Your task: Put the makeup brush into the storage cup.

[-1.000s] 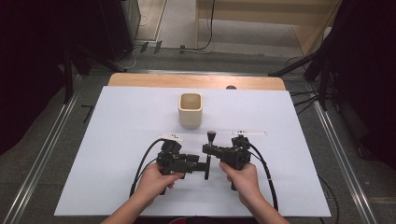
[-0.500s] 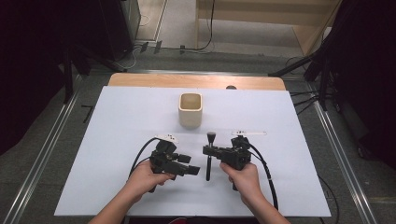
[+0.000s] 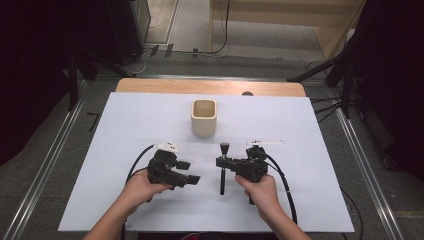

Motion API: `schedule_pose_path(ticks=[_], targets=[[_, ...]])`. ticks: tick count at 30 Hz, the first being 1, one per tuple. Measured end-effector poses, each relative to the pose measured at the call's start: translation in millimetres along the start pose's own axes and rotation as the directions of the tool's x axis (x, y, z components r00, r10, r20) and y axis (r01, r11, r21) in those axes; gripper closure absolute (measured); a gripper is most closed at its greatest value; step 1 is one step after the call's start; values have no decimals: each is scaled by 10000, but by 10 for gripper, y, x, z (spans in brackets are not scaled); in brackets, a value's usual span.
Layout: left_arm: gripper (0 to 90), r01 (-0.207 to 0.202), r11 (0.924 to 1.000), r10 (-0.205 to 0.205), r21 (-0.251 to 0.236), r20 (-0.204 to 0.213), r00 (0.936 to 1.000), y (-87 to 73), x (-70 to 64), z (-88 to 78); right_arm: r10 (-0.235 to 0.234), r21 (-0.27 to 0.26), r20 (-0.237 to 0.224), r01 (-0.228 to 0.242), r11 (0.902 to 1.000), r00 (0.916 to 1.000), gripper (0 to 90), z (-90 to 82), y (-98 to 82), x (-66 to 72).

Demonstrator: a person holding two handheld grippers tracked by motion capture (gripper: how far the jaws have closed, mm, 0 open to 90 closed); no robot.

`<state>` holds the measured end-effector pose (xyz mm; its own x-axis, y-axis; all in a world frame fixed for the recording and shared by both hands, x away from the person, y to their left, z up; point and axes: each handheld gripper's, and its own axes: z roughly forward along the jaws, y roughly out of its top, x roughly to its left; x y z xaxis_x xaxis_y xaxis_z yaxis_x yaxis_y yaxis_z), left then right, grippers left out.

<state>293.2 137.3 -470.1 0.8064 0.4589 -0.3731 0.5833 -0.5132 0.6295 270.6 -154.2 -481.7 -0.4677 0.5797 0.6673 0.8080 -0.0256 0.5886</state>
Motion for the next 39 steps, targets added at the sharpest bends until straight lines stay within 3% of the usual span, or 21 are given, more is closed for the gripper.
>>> schedule_pose_path(ticks=[5,11,18,27,31,36,39], targets=[[276,-324,9994,327,89,-291,9990,-44,5,-34,210,-137,-153,-212,9997,9997,780,-29,21,-22],[254,-720,9973,725,124,-427,9965,-95,21,-86,83,-59,-33,-84,9999,10000,780,-22,24,-8],[249,-810,9966,822,173,-878,9927,-172,78,-187,59,0,30,-59,10000,10000,780,-21,27,-22],[251,-894,9958,865,-170,-1293,9878,-325,114,-328,-87,-30,169,88,10000,9998,780,-35,34,-17],[229,-756,9968,718,-268,-1245,9896,-390,127,-398,-187,-30,204,188,9998,9996,780,-34,34,-14],[225,-835,9963,793,-211,-1527,9851,-459,121,-471,-323,-19,207,324,9995,9993,780,-22,30,-16],[225,-672,9976,638,-172,-1506,9865,-514,134,-500,-335,27,235,335,9994,9992,780,-18,29,-13]])
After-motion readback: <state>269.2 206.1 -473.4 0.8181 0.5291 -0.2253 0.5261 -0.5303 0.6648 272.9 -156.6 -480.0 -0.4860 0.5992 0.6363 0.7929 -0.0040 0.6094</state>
